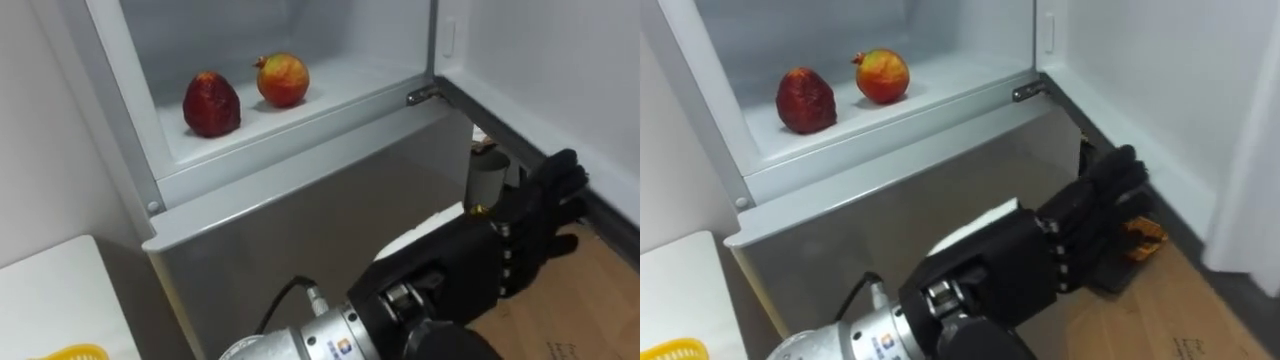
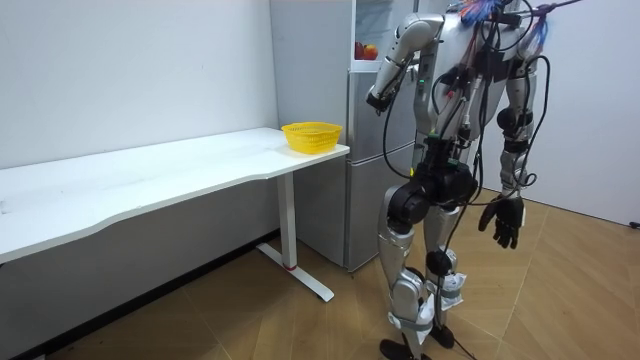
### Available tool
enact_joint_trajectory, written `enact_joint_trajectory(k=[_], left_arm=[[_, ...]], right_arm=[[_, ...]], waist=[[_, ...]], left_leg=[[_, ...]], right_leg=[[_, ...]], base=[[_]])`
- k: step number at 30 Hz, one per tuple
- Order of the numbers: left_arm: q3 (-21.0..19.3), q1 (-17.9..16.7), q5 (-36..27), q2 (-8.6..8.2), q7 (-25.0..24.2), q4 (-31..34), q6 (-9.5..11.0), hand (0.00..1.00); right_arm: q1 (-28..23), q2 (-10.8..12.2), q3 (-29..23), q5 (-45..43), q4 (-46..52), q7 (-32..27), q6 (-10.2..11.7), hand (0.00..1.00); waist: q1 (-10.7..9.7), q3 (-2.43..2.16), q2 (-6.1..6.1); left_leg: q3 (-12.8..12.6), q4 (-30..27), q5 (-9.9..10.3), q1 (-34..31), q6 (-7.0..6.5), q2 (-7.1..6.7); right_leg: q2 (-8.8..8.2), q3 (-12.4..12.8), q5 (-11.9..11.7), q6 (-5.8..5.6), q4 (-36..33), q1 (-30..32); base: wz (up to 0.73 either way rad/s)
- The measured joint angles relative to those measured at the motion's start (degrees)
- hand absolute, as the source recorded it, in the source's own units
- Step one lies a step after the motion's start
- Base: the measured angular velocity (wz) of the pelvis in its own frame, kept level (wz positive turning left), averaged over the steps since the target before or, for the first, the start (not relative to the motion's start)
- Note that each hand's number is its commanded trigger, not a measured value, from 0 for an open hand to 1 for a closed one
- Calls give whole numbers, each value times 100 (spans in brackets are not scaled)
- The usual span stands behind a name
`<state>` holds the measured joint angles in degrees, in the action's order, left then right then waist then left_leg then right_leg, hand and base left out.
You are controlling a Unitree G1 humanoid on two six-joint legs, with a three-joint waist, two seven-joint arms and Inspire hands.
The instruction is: Retrieve from the upper fridge
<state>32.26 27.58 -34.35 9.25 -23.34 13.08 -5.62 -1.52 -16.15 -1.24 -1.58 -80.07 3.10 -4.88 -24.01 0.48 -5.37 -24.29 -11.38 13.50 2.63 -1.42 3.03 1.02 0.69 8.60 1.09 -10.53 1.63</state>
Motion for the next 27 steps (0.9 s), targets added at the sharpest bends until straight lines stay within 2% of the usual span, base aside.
enact_joint_trajectory(k=[4, 9, 20, 23, 25, 27], left_arm=[[190, 83, 0, -36, -68, 0, 0, 0], [245, 90, 0, -233, -105, 1, 1, 0], [240, 162, 12, -283, -96, 3, 1, 0], [115, 161, 89, -263, -76, 25, 1, 0], [-17, 145, 158, -128, 1, 187, 1, 0], [-345, 79, 291, 101, 78, 598, 1, 0]], right_arm=[[117, 2, 56, -2, -2, 0, 22, 0], [227, 2, 221, -4, -24, -49, 41, 0], [198, 6, 228, -49, -39, -115, 29, 0], [147, 5, 224, -48, -39, -156, 30, 0], [109, 10, 226, -48, -40, -170, 26, 0], [37, 13, 212, -48, -48, -168, 18, 0]], waist=[[-47, 7, 11], [-87, 34, 52], [-61, 30, 47], [75, 18, 30], [162, 15, 26], [422, 9, 27]], left_leg=[[3, -2, 0, 2, 1, 2], [9, -5, 0, 0, 1, 6], [89, -21, -1, -104, 1, 10], [112, -24, -1, -102, 2, 8], [177, -24, -2, -107, 4, 7], [302, -23, -14, -98, 19, -4]], right_leg=[[-3, -18, 6, 6, -2, 0], [-2, -30, 9, 8, 55, -8], [-4, -93, -1, 19, 74, 54], [-9, -145, -2, 21, 62, -14], [-12, -206, -2, 22, 59, -27], [-18, -273, 2, 29, 79, -78]], base=[[0], [0], [3], [3], [10], [14]])
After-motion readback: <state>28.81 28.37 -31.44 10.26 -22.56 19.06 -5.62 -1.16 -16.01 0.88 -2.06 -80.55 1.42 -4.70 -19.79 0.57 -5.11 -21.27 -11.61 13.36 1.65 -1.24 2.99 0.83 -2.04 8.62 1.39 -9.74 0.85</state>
